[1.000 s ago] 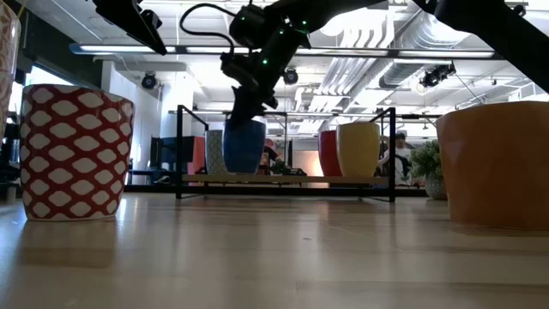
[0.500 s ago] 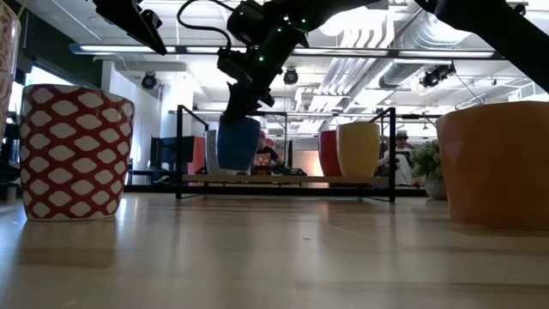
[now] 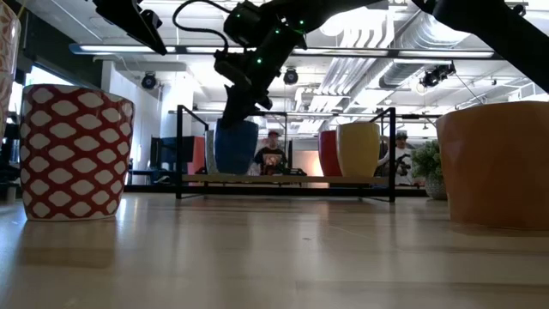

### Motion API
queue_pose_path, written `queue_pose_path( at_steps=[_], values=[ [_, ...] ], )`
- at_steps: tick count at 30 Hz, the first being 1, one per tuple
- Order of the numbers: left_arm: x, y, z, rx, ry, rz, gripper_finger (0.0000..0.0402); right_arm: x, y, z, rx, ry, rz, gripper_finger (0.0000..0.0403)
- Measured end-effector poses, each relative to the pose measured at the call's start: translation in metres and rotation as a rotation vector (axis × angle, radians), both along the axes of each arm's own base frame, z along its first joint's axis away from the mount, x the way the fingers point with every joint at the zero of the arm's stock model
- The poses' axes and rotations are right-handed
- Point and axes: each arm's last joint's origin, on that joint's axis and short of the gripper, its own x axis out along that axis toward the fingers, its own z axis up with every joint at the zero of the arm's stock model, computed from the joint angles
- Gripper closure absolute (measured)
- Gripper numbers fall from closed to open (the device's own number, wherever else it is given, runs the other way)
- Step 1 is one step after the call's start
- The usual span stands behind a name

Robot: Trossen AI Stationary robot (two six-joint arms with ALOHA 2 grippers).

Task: Place coffee mugs
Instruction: Put the blue mug on the shelf

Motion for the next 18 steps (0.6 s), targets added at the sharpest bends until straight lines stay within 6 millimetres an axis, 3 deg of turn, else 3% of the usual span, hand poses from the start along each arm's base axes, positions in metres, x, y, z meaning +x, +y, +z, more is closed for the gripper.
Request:
queue_pose_path(
  at_steps=[18],
  values=[
    [-0.0001,0.0,0.0,0.004,0.001,-0.005,0.0202,-0.0011,-0.0033,-0.0001,-0.012,0.006,0.008,0.0402]
  ],
)
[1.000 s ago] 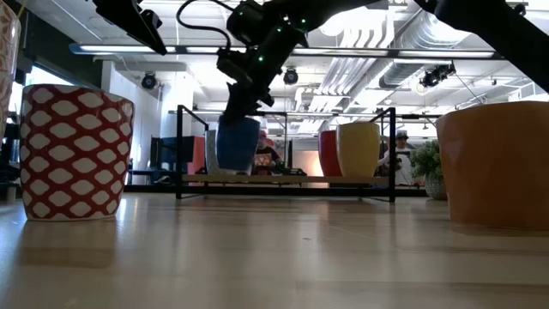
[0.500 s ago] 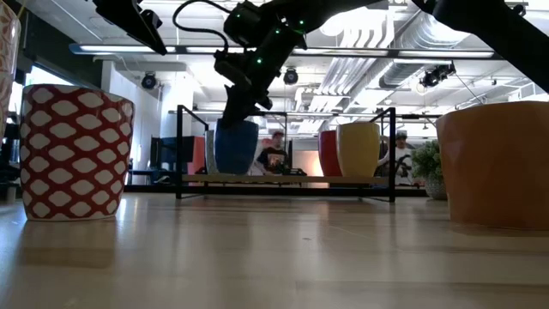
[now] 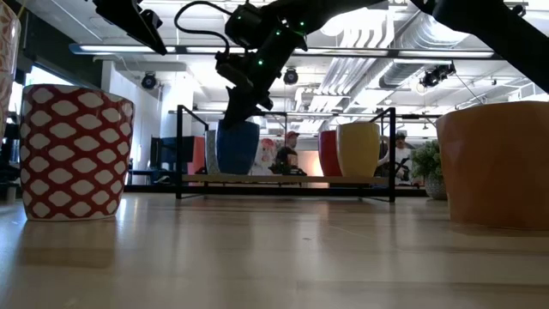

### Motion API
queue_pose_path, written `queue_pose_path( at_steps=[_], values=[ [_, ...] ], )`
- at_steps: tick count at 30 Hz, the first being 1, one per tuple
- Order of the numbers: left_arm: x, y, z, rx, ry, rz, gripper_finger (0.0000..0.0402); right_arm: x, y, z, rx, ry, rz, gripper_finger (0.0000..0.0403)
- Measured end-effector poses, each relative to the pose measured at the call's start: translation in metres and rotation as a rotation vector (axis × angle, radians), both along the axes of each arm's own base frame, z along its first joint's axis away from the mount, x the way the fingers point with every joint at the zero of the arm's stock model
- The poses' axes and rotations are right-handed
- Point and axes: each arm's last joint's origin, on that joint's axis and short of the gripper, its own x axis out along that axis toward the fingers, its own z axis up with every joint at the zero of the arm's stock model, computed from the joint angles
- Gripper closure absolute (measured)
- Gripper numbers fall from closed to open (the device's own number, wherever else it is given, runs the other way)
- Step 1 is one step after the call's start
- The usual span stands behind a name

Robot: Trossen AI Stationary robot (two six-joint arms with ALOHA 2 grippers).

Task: Place coffee mugs
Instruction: Put the blue mug on the shelf

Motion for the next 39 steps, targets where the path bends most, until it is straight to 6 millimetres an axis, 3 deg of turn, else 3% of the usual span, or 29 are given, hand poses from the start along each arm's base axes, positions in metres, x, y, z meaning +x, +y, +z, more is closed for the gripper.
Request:
queue_pose_path(
  at_steps=[13,22,28,39],
  values=[
    [0.0,0.0,0.0,0.0,0.0,0.0,0.0202,0.0,-0.003,0.001,-0.017,-0.008,-0.001,0.04],
    [0.0,0.0,0.0,0.0,0.002,0.0,0.0202,-0.001,-0.01,0.001,-0.008,-0.018,-0.045,0.0324],
    [0.0,0.0,0.0,0.001,0.003,-0.002,0.0202,0.0,-0.009,0.002,-0.011,-0.03,-0.042,0.0298],
    [0.0,0.0,0.0,0.006,0.004,-0.007,0.0202,-0.001,-0.003,0.044,-0.042,-0.074,-0.034,0.0295]
  ],
)
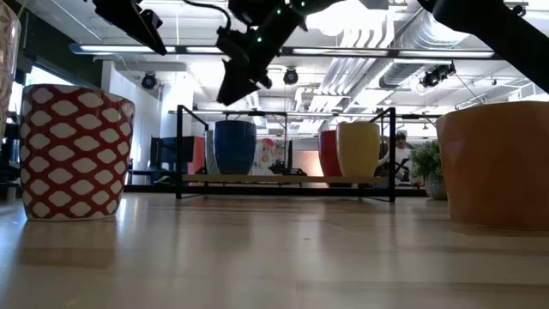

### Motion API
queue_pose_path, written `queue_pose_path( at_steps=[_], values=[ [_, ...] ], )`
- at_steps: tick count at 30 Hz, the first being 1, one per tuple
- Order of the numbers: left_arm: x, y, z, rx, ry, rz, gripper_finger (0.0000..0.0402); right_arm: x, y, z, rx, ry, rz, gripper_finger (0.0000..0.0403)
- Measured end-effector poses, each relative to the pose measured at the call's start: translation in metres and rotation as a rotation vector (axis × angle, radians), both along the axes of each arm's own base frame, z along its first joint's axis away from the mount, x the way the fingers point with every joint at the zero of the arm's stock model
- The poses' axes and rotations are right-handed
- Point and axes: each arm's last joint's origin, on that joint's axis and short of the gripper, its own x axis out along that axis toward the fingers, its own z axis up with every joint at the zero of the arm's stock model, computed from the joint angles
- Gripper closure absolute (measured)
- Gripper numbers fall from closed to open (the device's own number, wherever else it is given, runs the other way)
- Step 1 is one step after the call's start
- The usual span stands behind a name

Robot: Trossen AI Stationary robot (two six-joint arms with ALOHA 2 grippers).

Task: Place coffee mugs
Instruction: Put the blue mug on the shelf

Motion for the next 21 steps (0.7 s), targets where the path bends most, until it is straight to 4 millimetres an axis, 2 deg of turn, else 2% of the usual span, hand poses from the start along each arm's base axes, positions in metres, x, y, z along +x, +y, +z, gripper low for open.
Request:
queue_pose_path(
  at_steps=[5,8,13,21],
  values=[
    [0.0,0.0,0.0,0.0,0.0,0.0,0.0202,-0.013,0.007,0.009,-0.049,0.141,-0.067,0.0295],
    [0.0,0.0,0.0,0.0,0.0,0.0,0.0202,-0.02,0.01,0.004,-0.04,0.233,-0.068,0.0295],
    [0.0,0.0,0.0,0.0,0.0,0.0,0.0202,-0.021,0.01,0.002,-0.037,0.252,-0.068,0.0295],
    [0.0,0.0,0.0,-0.007,0.005,0.007,0.0202,-0.035,-0.003,0.0,-0.052,0.37,-0.106,0.0295]
  ],
)
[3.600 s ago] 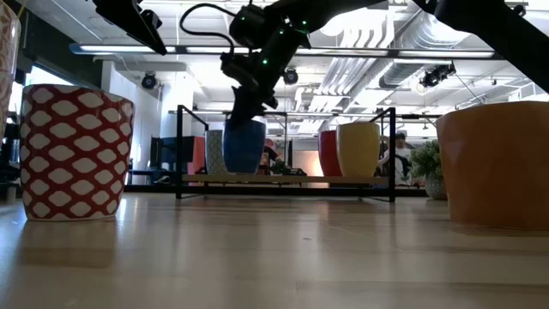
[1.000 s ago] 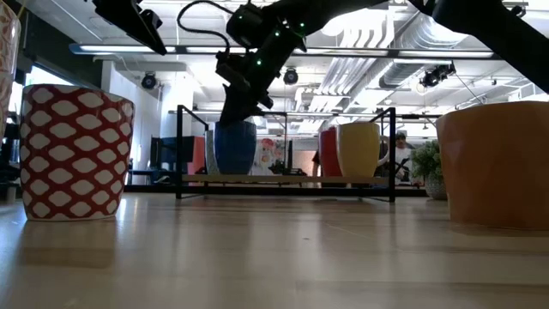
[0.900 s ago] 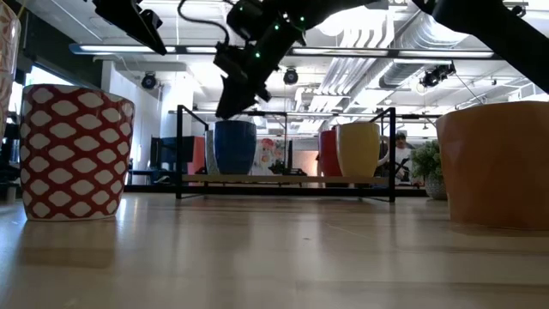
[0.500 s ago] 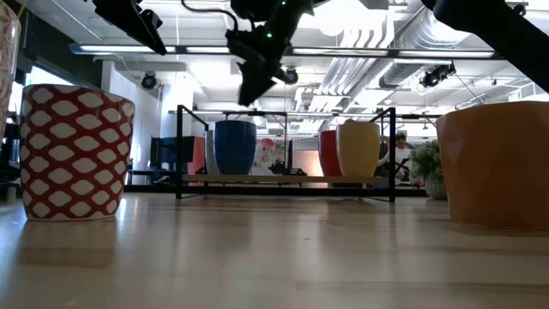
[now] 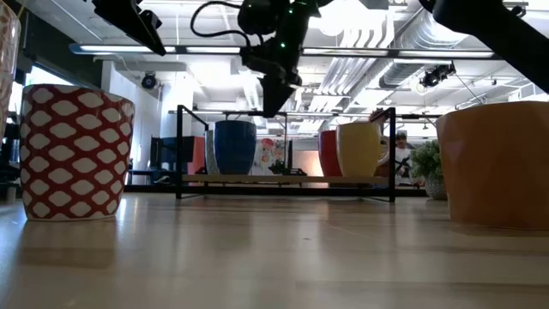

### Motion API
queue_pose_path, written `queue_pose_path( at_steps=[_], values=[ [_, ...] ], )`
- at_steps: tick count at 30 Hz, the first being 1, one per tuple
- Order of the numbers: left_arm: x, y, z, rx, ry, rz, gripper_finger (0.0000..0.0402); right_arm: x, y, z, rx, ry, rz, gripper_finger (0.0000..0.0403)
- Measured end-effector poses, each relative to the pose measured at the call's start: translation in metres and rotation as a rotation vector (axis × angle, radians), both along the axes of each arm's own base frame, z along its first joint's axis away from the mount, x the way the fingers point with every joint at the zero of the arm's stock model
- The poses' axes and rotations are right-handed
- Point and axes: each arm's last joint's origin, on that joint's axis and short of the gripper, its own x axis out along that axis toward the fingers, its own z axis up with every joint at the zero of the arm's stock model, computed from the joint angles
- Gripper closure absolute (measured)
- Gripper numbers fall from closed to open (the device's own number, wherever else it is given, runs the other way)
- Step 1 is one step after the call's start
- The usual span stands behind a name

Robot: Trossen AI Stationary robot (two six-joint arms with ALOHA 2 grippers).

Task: Place coffee mugs
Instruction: Put the blue mug on the shelf

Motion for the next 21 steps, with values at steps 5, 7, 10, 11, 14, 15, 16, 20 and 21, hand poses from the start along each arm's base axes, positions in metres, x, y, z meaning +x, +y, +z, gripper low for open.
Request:
queue_pose_path(
  at_steps=[5,7,10,11,14,15,16,20,21],
  values=[
    [0.0,0.0,0.0,0.001,0.001,0.002,0.0202,-0.001,-0.009,0.001,-0.005,-0.017,-0.01,0.0298],
    [0.0,0.0,0.0,0.001,0.002,0.002,0.0202,-0.002,-0.012,0.001,-0.004,-0.015,-0.017,0.0305],
    [0.0,0.0,0.0,0.001,0.001,0.002,0.0202,-0.004,-0.017,0.001,0.016,-0.017,-0.019,0.0322],
    [0.0,0.0,0.0,0.002,0.002,0.002,0.0202,-0.004,-0.018,0.001,0.02,-0.022,-0.021,0.0329],
    [0.0,0.0,0.0,0.01,0.003,0.009,0.0202,-0.004,-0.02,0.001,0.022,-0.031,-0.022,0.0349],
    [0.0,0.001,0.0,0.014,0.004,0.014,0.0202,-0.003,-0.02,0.0,0.022,-0.036,-0.02,0.0356],
    [0.0,0.001,0.0,0.018,0.006,0.017,0.0202,-0.002,-0.019,-0.001,0.027,-0.037,-0.017,0.0363],
    [0.0,0.001,0.0,0.02,0.006,0.02,0.0202,0.003,-0.019,-0.015,0.05,-0.004,-0.006,0.0386],
    [0.0,0.001,0.0,0.02,0.006,0.02,0.0202,0.003,-0.019,-0.016,0.058,-0.001,-0.002,0.0389]
  ],
)
